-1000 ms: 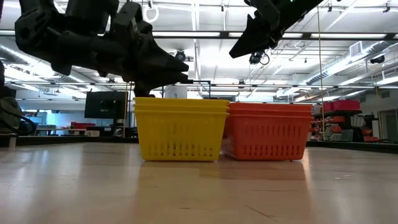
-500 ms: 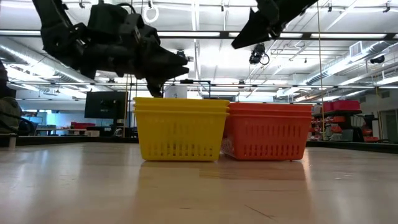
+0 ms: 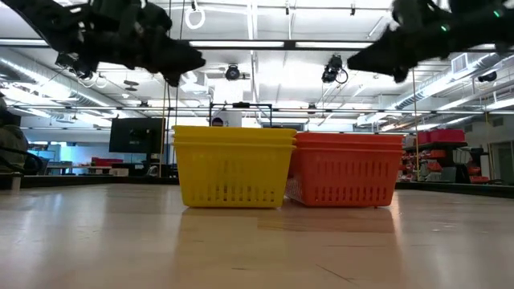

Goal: Pick & Place USB Port
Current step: Return to Home Position

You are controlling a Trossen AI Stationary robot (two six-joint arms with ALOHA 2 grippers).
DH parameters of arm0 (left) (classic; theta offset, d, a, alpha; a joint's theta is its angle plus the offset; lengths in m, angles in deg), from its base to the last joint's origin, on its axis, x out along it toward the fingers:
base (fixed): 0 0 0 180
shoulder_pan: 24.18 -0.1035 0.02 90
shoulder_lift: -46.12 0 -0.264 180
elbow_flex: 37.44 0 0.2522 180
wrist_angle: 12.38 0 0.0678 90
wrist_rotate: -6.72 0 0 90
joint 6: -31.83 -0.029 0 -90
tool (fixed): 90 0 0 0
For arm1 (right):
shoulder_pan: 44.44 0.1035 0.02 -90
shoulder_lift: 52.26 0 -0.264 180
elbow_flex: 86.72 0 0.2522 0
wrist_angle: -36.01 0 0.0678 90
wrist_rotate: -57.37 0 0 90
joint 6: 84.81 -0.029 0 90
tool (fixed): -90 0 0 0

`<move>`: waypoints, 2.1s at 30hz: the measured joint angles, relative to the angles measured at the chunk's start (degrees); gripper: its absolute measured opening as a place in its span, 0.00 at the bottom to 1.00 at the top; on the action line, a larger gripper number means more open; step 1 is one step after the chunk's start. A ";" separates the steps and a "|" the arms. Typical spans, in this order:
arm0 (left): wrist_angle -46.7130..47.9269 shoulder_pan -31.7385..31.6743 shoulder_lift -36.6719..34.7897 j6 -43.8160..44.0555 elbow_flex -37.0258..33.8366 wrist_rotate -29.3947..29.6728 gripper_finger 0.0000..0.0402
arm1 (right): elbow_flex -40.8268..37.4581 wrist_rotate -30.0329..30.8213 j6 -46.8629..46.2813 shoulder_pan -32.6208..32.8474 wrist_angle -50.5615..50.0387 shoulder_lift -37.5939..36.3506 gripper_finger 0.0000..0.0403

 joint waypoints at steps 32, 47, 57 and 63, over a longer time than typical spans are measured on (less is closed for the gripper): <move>28.02 -9.82 -19.82 5.85 0.00 2.62 0.28 | -22.32 1.79 -8.87 -0.01 14.88 -10.95 0.16; 28.00 3.93 -35.57 5.83 0.02 10.23 0.28 | -22.30 1.77 -8.85 0.01 14.84 -10.95 0.16; 27.98 12.10 -51.86 5.79 0.02 9.99 0.28 | -22.27 1.90 -8.84 0.01 14.78 -21.67 0.16; 26.28 16.39 -58.62 5.83 0.18 9.78 0.28 | -22.26 1.90 -8.85 0.01 14.83 -32.30 0.16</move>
